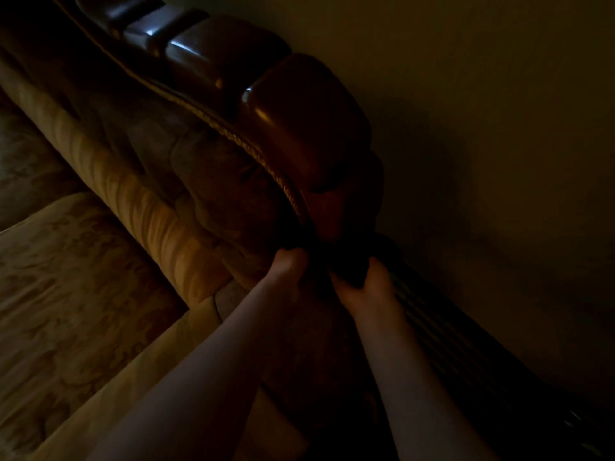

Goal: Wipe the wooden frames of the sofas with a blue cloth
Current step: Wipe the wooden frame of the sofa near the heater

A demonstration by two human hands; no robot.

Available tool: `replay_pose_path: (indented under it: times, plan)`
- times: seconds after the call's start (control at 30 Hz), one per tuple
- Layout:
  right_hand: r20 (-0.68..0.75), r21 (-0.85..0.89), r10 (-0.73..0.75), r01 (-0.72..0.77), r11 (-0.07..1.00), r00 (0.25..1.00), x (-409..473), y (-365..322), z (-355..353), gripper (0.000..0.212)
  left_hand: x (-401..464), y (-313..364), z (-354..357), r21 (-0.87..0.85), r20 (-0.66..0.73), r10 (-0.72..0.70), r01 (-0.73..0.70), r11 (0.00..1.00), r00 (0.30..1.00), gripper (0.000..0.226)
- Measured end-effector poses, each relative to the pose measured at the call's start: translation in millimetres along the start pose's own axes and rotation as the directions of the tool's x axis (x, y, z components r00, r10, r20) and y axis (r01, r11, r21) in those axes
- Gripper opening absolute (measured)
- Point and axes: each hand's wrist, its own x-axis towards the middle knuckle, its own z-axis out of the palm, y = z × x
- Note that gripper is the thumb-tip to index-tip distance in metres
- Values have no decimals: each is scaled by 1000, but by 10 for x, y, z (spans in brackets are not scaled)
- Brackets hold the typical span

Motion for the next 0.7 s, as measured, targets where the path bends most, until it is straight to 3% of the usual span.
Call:
replay_pose_path:
  times: [0.1, 0.17, 0.2, 0.27, 0.3, 0.33, 0.4, 0.47, 0.6, 0.7]
  plan:
    - [68, 384, 19, -44, 922, 998, -26, -132, 172, 54, 60, -50, 26, -57, -46, 12, -15, 998, 999, 18]
    - [109, 565, 122, -163, 809, 986, 53, -219, 162, 36, 79, -61, -20, -49, -26, 1, -2, 999, 1000, 18]
    - [56, 589, 155, -158, 792, 986, 88, -251, 111, 30, 78, -41, -39, -55, -4, -6, 5, 998, 1000, 19]
    - [-192, 512, 142, -24, 859, 971, 118, -286, -4, 36, 96, -18, -50, -70, 51, -19, 23, 997, 999, 20]
    - [-271, 465, 43, 92, 881, 962, 162, -333, -69, 40, 114, -10, -32, -69, 73, -37, 42, 997, 997, 24]
    - [-311, 400, -72, 199, 895, 948, 170, -397, -91, 42, 125, -8, -5, -61, 78, -55, 60, 996, 995, 27]
    - [-232, 265, -264, 322, 909, 936, 335, -578, -131, 42, 128, -7, 72, -89, 76, -79, 86, 992, 994, 21]
    - [-190, 172, -266, 299, 939, 945, 640, -738, -172, 40, 165, -5, 174, -123, 109, -110, 124, 985, 988, 15]
    - [-20, -54, -76, 75, 996, 997, 1133, -868, -273, 38, 291, -15, 287, -137, 72, -124, 133, 982, 990, 28]
    - [56, -200, -52, 63, 978, 997, 1383, -855, -301, 39, 403, -41, 318, -170, 57, -146, 154, 973, 988, 37]
